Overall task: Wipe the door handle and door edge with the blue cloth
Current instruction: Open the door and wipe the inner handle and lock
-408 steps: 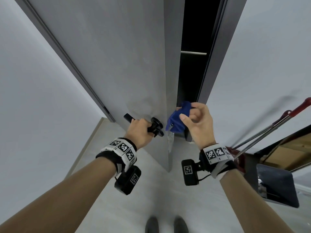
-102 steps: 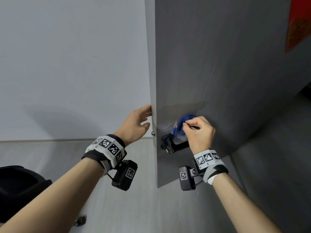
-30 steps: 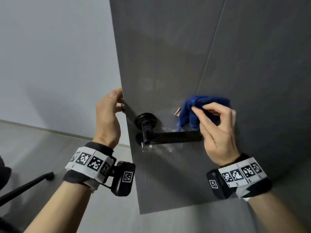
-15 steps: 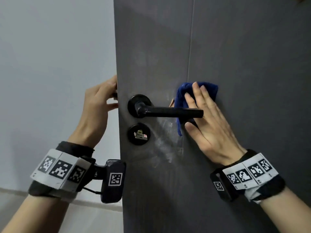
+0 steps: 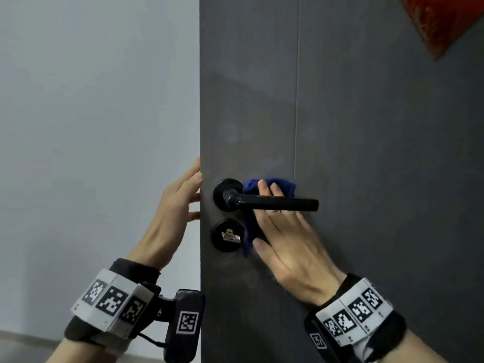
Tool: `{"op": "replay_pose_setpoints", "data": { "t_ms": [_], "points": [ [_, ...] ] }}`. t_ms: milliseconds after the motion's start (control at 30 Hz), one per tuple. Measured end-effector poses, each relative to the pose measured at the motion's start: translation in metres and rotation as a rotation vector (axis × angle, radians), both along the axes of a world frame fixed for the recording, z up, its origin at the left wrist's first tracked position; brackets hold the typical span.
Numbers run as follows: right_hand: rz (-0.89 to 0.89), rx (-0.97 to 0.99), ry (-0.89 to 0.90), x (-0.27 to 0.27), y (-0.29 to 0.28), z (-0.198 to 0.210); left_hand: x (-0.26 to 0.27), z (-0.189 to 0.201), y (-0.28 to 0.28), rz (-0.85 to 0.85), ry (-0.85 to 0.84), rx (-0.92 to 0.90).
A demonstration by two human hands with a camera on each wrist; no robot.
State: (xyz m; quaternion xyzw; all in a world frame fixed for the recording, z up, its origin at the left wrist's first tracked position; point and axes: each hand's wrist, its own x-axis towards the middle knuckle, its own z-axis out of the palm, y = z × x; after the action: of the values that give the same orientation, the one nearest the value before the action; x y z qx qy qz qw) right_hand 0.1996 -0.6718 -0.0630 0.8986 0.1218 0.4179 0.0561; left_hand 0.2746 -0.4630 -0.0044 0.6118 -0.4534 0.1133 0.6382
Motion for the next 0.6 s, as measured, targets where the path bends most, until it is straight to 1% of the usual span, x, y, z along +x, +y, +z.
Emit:
{"op": "replay_pose_setpoints", "data": {
  "t_ms": [33, 67, 100, 133, 200, 233, 300, 333, 400, 467, 533, 600],
  "points": [
    [-0.008, -0.03, -0.003, 0.001, -0.002, -0.002, 0.002, -0.001, 0.0, -0.005, 0.005, -0.003],
    [-0.025, -0.055, -0.046, 0.001, -0.007, 0.0, 0.003, -0.001, 0.0, -0.006, 0.006, -0.005],
    [-0.042, -0.04, -0.109, 0.002, -0.013, 0.005, 0.004, -0.001, 0.0, -0.005, 0.003, -0.003],
    [-0.056, 0.015, -0.169, 0.003, -0.018, 0.012, 0.004, 0.0, 0.001, -0.006, 0.001, 0.001],
    [-0.098, 0.131, -0.232, 0.011, -0.017, 0.026, 0.006, -0.002, 0.001, -0.007, 0.006, 0.005],
    [-0.131, 0.153, -0.253, 0.016, -0.012, 0.03, 0.008, -0.002, 0.0, -0.006, 0.007, 0.001],
    [-0.163, 0.131, -0.272, 0.022, -0.003, 0.029, 0.008, -0.001, 0.0, -0.003, 0.006, -0.003],
    [-0.142, 0.119, -0.241, 0.023, -0.001, 0.025, 0.008, -0.001, 0.0, -0.012, 0.008, 0.0],
    [-0.069, 0.09, -0.121, 0.016, -0.001, 0.012, 0.013, -0.004, 0.001, -0.035, 0.014, 0.018],
    [-0.075, 0.015, -0.033, 0.006, -0.008, -0.009, 0.019, -0.011, 0.0, -0.049, 0.044, 0.027],
    [-0.133, -0.001, -0.037, 0.0, -0.019, -0.03, 0.026, -0.02, 0.001, -0.043, 0.107, 0.014],
    [-0.174, 0.096, -0.056, -0.002, -0.029, -0.044, 0.031, -0.028, 0.003, -0.05, 0.143, 0.029]
  ]
}}
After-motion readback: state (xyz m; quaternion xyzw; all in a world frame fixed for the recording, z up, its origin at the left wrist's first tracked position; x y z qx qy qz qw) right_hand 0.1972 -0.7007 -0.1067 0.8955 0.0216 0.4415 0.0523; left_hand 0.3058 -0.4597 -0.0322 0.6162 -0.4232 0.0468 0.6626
